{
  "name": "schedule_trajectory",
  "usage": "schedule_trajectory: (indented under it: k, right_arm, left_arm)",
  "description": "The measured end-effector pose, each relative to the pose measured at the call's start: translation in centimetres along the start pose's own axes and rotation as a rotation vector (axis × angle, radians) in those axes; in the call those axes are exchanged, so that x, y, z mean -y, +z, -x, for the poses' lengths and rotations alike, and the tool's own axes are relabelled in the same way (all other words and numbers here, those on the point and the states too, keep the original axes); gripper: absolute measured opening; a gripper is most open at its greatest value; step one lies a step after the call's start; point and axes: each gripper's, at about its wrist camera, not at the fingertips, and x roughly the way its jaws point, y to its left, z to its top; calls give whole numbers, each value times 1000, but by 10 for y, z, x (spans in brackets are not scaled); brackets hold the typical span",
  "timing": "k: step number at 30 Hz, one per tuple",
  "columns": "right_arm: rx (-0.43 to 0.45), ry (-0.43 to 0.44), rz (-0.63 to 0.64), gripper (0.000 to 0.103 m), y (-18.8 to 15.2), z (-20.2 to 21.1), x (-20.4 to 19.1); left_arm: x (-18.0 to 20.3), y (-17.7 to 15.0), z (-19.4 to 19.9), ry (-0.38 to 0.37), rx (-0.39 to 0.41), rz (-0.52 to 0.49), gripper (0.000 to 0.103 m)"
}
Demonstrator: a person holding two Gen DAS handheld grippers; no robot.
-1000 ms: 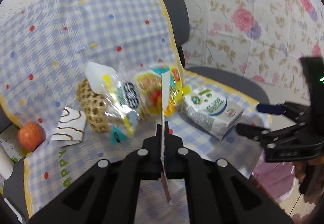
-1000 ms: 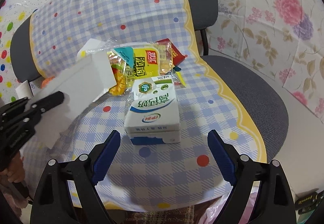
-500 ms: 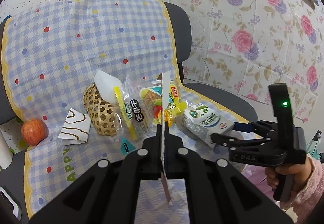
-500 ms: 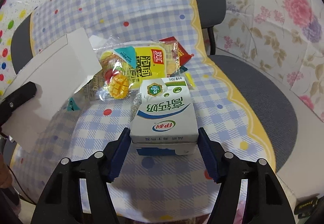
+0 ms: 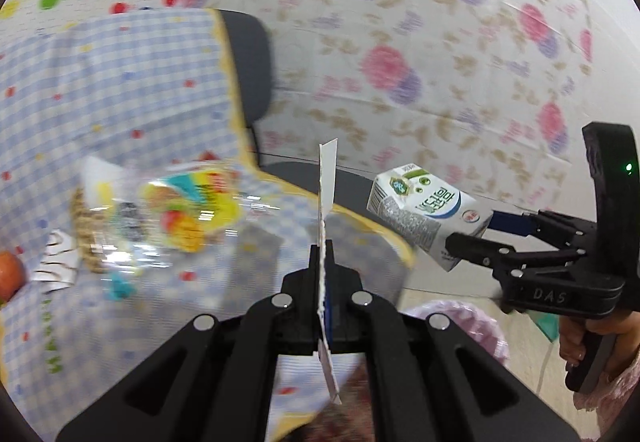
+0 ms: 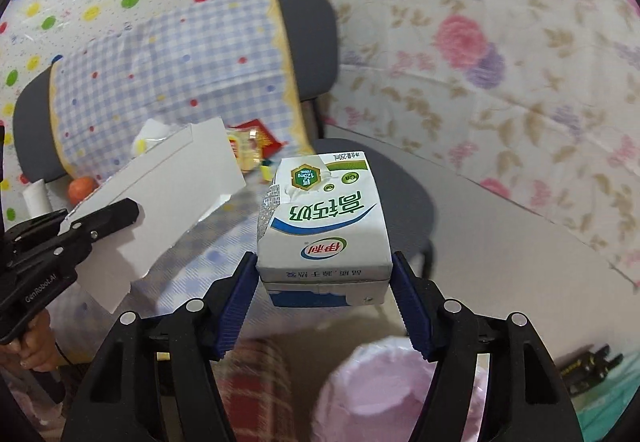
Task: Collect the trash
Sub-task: 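Lift the milk carton with the right tool and drop it into the pink bin, then reach the left tool to the yellow jelly snack bag and grasp it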
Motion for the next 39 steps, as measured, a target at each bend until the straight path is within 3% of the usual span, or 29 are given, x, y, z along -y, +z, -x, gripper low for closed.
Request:
schedule_trajectory:
  k: [11,16,17,19,20,21,25,27,33,39]
  right_arm:
    - [-29,-224,-117,67,-58,66,74]
    - [-74,-253,-166,68,-82,62,97]
    - [-87,-254,-170,69,-87,59,99]
    - [-122,-263,-173,70,-95,50,102]
    - [-136,-274,-177,70,-99,46,104]
    - [-140,-271,-184,70,-101,46,105]
    - [-106,-262,-211,71,-95,52,112]
    - [-66,-235,-246,71,-86,58,114]
    - [30,-49,-266,71,-49,61,95]
    - [42,75,-219,71,-18,35,57]
  left_arm:
    - [104,-22,-35,-257,-83,-144,0]
    - [126,-31,-62,-301,-152,-159,0]
    - [130,-33,-69,-304,-170,-160,1]
    - [132,-35,-78,-306,-193,-157,20]
    - [130,-36,-82,-301,-202,-148,42]
    - [128,-36,-82,-296,-203,-141,49]
    - [113,-31,-74,-251,-197,-128,49]
    - [102,-25,-65,-193,-178,-127,49]
    - [59,-7,-31,-15,-116,-87,49]
    - [6,3,1,153,-80,-6,49]
